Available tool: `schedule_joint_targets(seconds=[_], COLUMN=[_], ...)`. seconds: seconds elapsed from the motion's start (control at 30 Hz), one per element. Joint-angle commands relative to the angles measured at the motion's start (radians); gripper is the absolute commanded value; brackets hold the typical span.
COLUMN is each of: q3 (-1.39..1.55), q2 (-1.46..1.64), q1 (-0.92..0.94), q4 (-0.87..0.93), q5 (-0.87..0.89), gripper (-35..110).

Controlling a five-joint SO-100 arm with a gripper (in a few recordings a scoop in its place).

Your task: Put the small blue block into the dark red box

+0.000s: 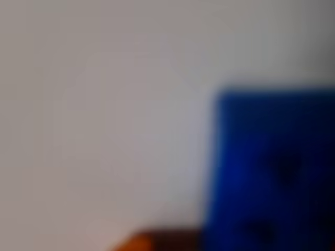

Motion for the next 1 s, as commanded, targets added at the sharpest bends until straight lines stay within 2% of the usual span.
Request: schedule_joint_targets(seconds=[0.0, 0.17, 0.43, 0.63, 0.8, 0.97], q3=[-0.114, -0.163, -0.129, 0.293, 0.712, 1.258], q2=[-0.02, -0.067, -0.04, 0.314, 0.68, 1.132], q1=[-0.021, -0.02, -0.023, 0.044, 0.216, 0.454], q4=[0.037, 0.037, 0.038, 0.038, 0.029, -0.161], q5=[0.026, 0.032, 0.029, -0.058, -0.198, -0.325], gripper=[14, 1, 0, 1, 1, 1])
